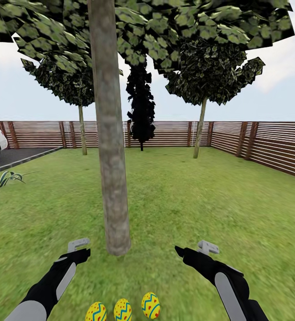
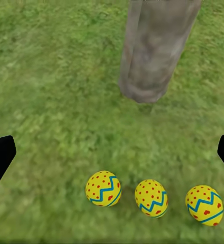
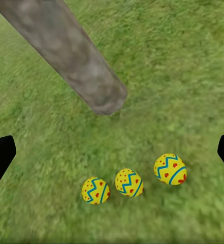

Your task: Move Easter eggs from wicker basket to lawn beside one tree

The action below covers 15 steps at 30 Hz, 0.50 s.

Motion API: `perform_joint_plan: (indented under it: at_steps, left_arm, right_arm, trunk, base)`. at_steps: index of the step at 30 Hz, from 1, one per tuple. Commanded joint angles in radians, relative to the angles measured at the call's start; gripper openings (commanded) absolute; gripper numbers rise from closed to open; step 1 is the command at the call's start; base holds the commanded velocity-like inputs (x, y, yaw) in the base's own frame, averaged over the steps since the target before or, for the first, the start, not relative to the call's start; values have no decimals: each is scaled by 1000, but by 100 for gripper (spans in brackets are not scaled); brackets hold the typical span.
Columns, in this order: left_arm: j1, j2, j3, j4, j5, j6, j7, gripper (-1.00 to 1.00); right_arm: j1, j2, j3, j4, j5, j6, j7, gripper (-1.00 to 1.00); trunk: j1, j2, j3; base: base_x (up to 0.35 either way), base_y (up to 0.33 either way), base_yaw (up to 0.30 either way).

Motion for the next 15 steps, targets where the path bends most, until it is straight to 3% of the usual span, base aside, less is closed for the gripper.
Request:
perform_joint_plan:
  at_steps: [1,15]
  left_arm:
    - [0,0,-1,-2,10,5,5,100]
    - [0,0,-1,-2,10,5,5,100]
  right_arm:
    - [-1,0,0,-1,-10,3,-9,100]
    - [-2,1,1,13,-10,0,-10,100]
  trunk:
    - [-4,6,2]
    - [-58,104,46]
  base:
    - [0,0,0]
    - [0,0,0]
